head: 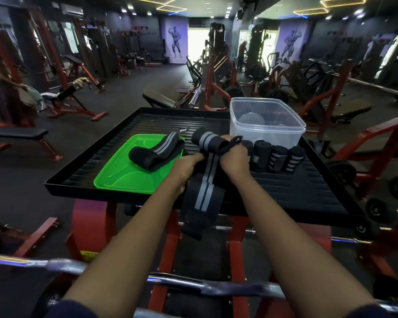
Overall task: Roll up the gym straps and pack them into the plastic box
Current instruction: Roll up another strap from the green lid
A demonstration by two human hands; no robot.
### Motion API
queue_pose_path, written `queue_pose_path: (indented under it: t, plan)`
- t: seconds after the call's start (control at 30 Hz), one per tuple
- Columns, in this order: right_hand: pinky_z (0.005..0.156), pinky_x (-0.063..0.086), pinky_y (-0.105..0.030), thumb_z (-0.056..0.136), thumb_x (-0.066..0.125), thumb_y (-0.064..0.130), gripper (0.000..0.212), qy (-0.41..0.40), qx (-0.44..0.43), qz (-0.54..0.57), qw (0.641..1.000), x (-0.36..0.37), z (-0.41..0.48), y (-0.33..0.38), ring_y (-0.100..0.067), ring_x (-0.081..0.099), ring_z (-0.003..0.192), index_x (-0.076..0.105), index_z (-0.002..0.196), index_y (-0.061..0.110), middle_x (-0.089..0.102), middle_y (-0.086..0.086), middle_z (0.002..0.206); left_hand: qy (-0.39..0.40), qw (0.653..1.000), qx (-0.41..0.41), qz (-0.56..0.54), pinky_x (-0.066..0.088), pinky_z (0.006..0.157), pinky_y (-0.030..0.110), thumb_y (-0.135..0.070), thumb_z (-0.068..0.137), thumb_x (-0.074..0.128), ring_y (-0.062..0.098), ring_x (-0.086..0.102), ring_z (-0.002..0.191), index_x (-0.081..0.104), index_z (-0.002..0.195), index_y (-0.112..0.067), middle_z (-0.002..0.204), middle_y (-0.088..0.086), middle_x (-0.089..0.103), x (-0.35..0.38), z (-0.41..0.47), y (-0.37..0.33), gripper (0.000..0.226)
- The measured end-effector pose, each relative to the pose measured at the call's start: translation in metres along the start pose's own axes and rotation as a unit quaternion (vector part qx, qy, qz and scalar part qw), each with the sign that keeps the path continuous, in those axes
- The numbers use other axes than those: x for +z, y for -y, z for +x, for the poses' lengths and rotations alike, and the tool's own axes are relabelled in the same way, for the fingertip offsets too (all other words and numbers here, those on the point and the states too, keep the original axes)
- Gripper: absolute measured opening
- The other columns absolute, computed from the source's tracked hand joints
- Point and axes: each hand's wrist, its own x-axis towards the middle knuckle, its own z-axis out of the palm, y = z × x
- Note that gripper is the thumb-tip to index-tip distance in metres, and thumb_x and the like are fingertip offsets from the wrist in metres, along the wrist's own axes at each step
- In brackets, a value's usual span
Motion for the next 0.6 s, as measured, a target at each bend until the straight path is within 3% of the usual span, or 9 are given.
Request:
queue_pose_path:
  t: [0.07,0.13,0.2,0.23,0.3,0.33,0.4,0.5,0.6]
  plan:
    - [0.08,0.046,-0.033,0.091,0.043,-0.002,0.031,0.012,0.061,-0.002,0.998,-0.001,0.007,-0.002,-0.036,0.06,0.104,0.063,0.114,0.001,0.066,-0.021,0.112,-0.026,1.0,0.01,0.007,0.038,0.048,0.019,-0.037,0.083,0.061,0.017,0.053,0.052,0.065,0.072,-0.016,0.061,0.001,0.061,0.001,0.0,-0.002,0.024]
    - [0.081,0.048,-0.035,0.091,0.046,0.002,0.029,0.046,0.097,-0.007,0.994,0.003,0.013,-0.008,-0.037,0.06,0.103,0.063,0.114,0.0,0.065,-0.021,0.113,-0.057,0.996,0.043,0.05,0.027,0.047,0.023,-0.052,0.075,0.062,0.016,0.037,0.049,0.053,0.065,-0.02,0.058,0.002,0.045,0.0,0.005,-0.002,0.035]
    - [0.088,0.052,-0.04,0.091,0.048,0.006,0.03,0.068,0.109,0.007,0.992,0.008,0.014,-0.012,-0.034,0.062,0.102,0.064,0.116,0.005,0.066,-0.017,0.114,-0.08,0.988,0.115,0.067,0.037,0.055,0.026,-0.047,0.079,0.068,0.014,0.047,0.055,0.054,0.07,-0.024,0.063,-0.002,0.053,-0.001,0.006,-0.001,0.029]
    - [0.09,0.053,-0.042,0.091,0.048,0.008,0.03,0.075,0.116,0.024,0.99,0.01,0.015,-0.015,-0.032,0.062,0.101,0.064,0.117,0.008,0.067,-0.015,0.113,-0.064,0.988,0.14,0.033,0.047,0.063,0.026,-0.036,0.083,0.07,0.009,0.058,0.064,0.06,0.086,-0.026,0.073,-0.004,0.062,0.001,0.004,-0.003,0.015]
    - [0.084,0.054,-0.037,0.093,0.052,0.01,0.027,0.1,0.12,0.071,0.985,0.013,0.014,-0.019,-0.026,0.062,0.099,0.064,0.118,0.012,0.067,-0.01,0.111,-0.01,0.984,0.174,-0.022,0.052,0.082,0.021,-0.015,0.084,0.071,0.005,0.066,0.088,0.048,0.129,-0.025,0.1,-0.003,0.069,0.001,0.007,-0.002,0.052]
    - [0.078,0.053,-0.034,0.094,0.053,0.011,0.026,0.115,0.122,0.098,0.981,0.014,0.013,-0.019,-0.025,0.062,0.097,0.063,0.118,0.014,0.067,-0.009,0.11,0.015,0.98,0.198,-0.011,0.051,0.086,0.021,-0.007,0.082,0.072,0.005,0.065,0.094,0.044,0.135,-0.023,0.108,-0.002,0.067,0.001,0.007,-0.003,0.062]
    - [0.079,0.054,-0.034,0.094,0.055,0.014,0.024,0.122,0.117,0.128,0.977,0.016,0.013,-0.021,-0.023,0.063,0.097,0.065,0.115,0.018,0.068,-0.005,0.107,0.026,0.968,0.243,0.055,0.05,0.091,0.023,-0.001,0.074,0.077,0.005,0.063,0.099,0.053,0.127,-0.015,0.114,0.0,0.065,0.0,0.013,0.0,0.059]
    - [0.088,0.051,-0.034,0.091,0.056,0.019,0.02,0.073,0.079,0.111,0.988,0.016,0.014,-0.02,-0.021,0.063,0.099,0.064,0.11,0.017,0.069,-0.003,0.105,-0.014,0.955,0.272,0.114,0.049,0.09,0.023,-0.006,0.073,0.078,0.002,0.061,0.094,0.06,0.113,-0.012,0.107,-0.003,0.064,-0.001,0.021,0.002,0.044]
    - [0.077,0.047,-0.029,0.091,0.063,0.026,0.041,-0.002,0.024,0.104,0.994,0.011,0.015,-0.018,-0.016,0.063,0.087,0.05,0.127,0.012,0.067,0.0,0.092,-0.065,0.951,0.274,0.131,0.051,0.084,0.028,-0.024,0.08,0.074,0.001,0.061,0.083,0.059,0.101,-0.02,0.095,-0.006,0.067,0.003,0.025,0.002,0.026]
